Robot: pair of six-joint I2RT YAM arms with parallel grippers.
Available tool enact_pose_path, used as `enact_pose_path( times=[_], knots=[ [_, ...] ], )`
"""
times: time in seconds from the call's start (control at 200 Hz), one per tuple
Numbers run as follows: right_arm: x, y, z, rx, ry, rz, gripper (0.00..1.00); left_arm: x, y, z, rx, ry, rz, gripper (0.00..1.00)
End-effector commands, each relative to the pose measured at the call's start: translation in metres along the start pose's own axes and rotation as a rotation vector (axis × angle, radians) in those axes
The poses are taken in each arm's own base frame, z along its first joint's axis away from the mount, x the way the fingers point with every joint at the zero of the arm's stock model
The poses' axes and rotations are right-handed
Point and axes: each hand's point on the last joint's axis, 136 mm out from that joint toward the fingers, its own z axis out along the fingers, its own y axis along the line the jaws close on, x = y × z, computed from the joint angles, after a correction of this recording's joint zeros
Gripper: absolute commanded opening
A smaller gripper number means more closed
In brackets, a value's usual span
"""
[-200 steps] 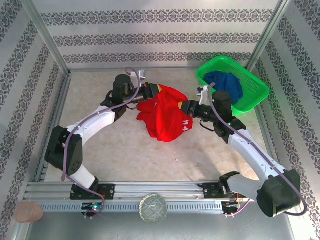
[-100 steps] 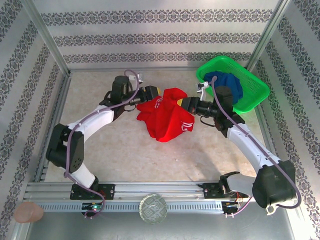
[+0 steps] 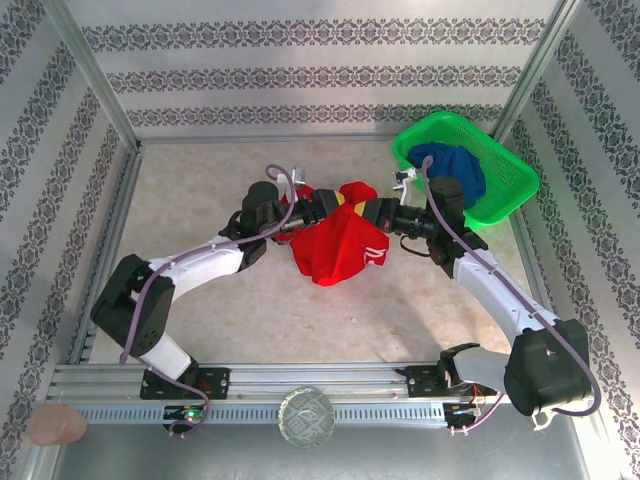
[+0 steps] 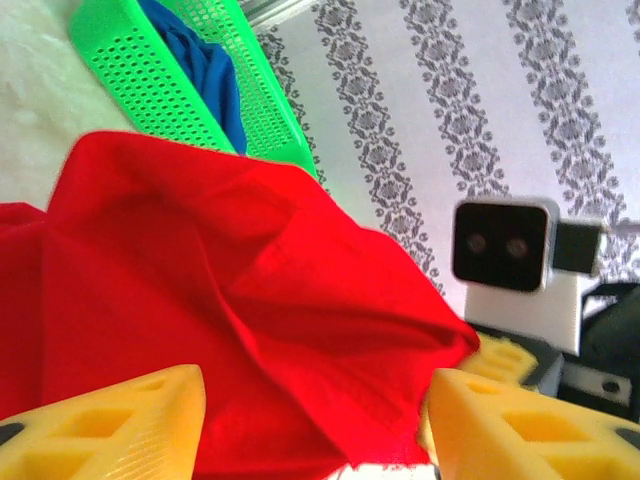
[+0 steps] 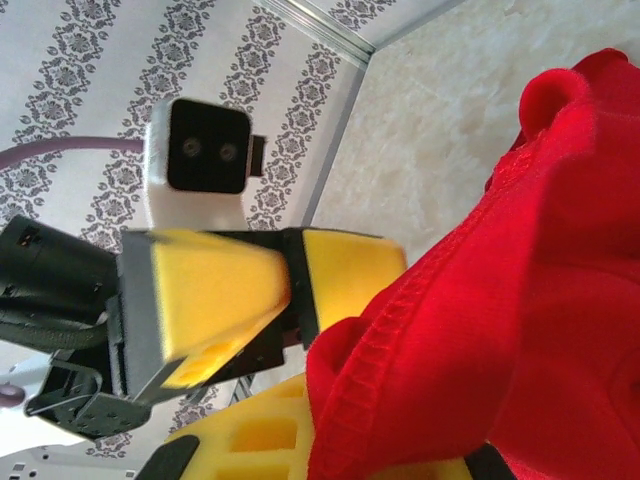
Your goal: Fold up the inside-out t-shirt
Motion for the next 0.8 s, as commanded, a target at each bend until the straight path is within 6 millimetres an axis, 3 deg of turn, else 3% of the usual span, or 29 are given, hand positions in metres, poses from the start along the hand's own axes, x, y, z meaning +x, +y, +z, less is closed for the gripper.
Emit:
enact_pose_path(
  times=[0.0,0.305,0.47,0.675,0.759,0.799],
  knots=[
    [-0.001,0.009,-0.005,-0.033,-0.011,-0.032,0.00,-0.020,-0.032,0.009,0.114,-0.064,-0.009,0.57],
    [-0.002,0.009,-0.005,-0.032,-0.014,-0.031,0.00,-0.011,-0.031,0.021,0.124,-0.043,-0.027,0.54],
    [-0.001,0.011,-0.007,-0.035,-0.018,-0.033,0.00,-0.009,-0.034,0.027,0.135,-0.025,-0.022,0.47],
    [0.001,0.008,-0.007,-0.029,-0.020,-0.025,0.00,-0.011,-0.041,0.031,0.152,-0.018,0.000,0.20],
    [0.002,0.006,-0.009,-0.022,-0.024,-0.020,0.00,-0.012,-0.049,0.032,0.164,-0.006,0.028,0.00],
    [0.003,0.004,-0.009,-0.016,-0.026,-0.014,0.00,-0.014,-0.053,0.031,0.168,-0.001,0.045,0.00]
  ],
)
